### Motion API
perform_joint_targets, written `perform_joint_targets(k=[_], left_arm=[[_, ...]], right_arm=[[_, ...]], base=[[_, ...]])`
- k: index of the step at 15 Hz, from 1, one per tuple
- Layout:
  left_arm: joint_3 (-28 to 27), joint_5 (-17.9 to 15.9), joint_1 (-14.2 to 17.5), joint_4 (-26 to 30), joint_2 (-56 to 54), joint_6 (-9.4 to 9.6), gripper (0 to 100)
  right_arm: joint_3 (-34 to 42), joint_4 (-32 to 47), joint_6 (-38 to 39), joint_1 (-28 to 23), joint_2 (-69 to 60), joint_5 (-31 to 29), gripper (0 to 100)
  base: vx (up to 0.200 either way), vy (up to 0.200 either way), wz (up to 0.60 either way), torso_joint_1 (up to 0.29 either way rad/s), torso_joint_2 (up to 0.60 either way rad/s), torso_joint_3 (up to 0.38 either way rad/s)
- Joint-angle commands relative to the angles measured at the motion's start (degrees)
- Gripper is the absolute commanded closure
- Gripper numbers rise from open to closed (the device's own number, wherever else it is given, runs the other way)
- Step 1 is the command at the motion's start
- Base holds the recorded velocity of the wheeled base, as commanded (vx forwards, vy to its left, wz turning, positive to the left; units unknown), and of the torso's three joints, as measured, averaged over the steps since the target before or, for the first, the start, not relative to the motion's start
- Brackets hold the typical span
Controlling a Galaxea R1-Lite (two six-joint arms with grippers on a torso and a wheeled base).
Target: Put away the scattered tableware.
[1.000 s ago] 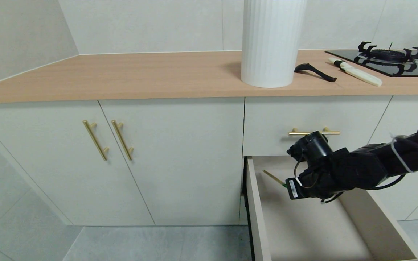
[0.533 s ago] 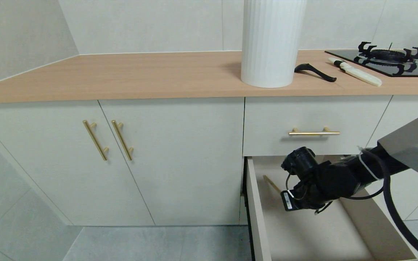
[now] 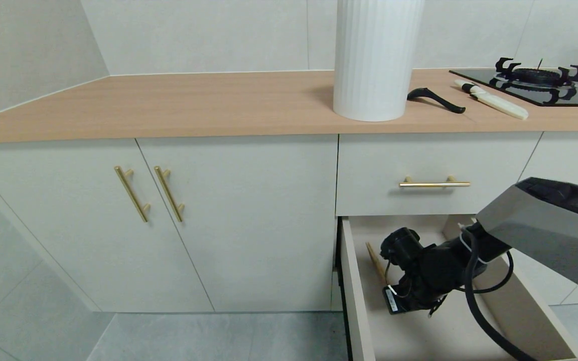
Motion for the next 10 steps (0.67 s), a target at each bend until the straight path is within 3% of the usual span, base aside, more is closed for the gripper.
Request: perform_joint_targets(k=[1, 7, 8, 10], left_arm=[[0.0, 0.01, 0.0, -0.01, 0.0, 0.01, 0], [0.0, 0.01, 0.0, -0.01, 0.0, 0.01, 0], [0.0, 0.01, 0.0, -0.01, 0.0, 0.01, 0], [0.0, 0.01, 0.0, -0.01, 0.0, 0.01, 0]], right_arm=[[-0.3, 0.02, 0.08, -0.01, 1.33, 0.01, 100], [-0.48, 0.02, 0.17, -0.01, 1.33, 0.01, 100], [-0.48, 0.02, 0.17, -0.01, 1.33, 0.01, 0], [-0.48, 0.02, 0.17, -0.01, 1.25, 0.01, 0]], base=[[0.0, 0.0, 0.0, 0.0, 0.0, 0.0], [0.0, 0.0, 0.0, 0.0, 0.0, 0.0], [0.0, 0.0, 0.0, 0.0, 0.0, 0.0], [0.0, 0.0, 0.0, 0.0, 0.0, 0.0]])
